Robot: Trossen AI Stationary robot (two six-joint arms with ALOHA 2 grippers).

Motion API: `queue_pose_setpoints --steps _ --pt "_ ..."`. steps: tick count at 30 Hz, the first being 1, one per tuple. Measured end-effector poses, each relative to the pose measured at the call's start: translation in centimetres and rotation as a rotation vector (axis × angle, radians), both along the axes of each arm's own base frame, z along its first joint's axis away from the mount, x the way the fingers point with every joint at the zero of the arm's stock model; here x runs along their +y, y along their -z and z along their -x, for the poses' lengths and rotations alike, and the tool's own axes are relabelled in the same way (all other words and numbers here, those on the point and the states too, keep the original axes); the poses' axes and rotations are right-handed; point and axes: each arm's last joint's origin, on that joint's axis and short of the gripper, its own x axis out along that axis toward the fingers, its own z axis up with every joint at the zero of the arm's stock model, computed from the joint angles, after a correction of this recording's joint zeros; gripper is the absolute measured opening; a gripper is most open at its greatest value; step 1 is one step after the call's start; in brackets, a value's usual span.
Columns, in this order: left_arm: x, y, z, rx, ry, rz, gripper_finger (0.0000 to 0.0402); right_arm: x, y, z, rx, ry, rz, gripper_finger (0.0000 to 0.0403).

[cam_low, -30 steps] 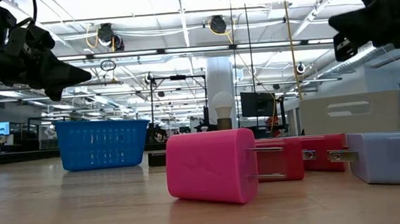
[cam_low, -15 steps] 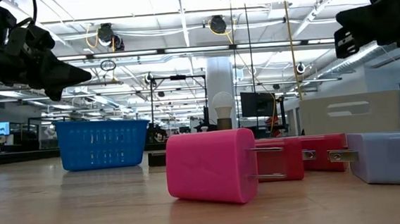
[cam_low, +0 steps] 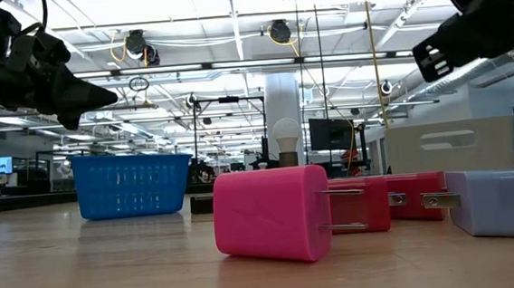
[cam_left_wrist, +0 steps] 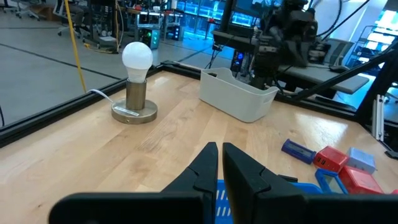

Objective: Pick & Place Office items
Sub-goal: Put the right red changer adapter into the gray bin

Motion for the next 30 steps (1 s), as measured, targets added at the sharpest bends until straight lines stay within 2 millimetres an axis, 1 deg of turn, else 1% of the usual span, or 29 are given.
queue_pose_setpoints --steps 4,9,12,14,16,22,25,27,30 --pt "0.0 0.0 0.0 -0.003 -0.001 0.015 0.0024 1.4 -1.0 -2.1 0.096 -0.068 0.058 0.0002" --pt "0.0 0.0 0.0 -0.003 -0.001 0.016 0.0024 3.1 -1.5 -5.0 0.259 -0.105 0.173 0.0004" --pt "0.0 0.0 0.0 -0.003 -0.001 0.016 0.0024 4.0 -1.9 -6.9 0.343 -0.097 0.229 0.0026" --pt "0.0 0.0 0.0 -0.003 -0.001 0.016 0.0024 4.5 -2.3 -8.3 0.391 -0.091 0.263 0.0054" --pt "0.0 0.0 0.0 -0.003 -0.001 0.016 0.0024 5.2 -2.6 -9.5 0.419 -0.112 0.292 0.0089" --pt "0.0 0.0 0.0 -0.003 -0.001 0.017 0.0024 7.3 -2.2 -12.8 0.424 -0.221 0.444 0.0217" --pt "0.0 0.0 0.0 -0.003 -0.001 0.017 0.0024 8.3 -1.5 -14.0 0.417 -0.203 0.605 0.0276" --pt "0.0 0.0 0.0 -0.003 -0.001 0.017 0.0024 8.9 -0.9 -14.4 0.419 -0.209 0.696 0.0307" --pt "0.0 0.0 0.0 -0.003 -0.001 0.017 0.0024 9.5 -0.1 -14.9 0.421 -0.292 0.718 0.0337"
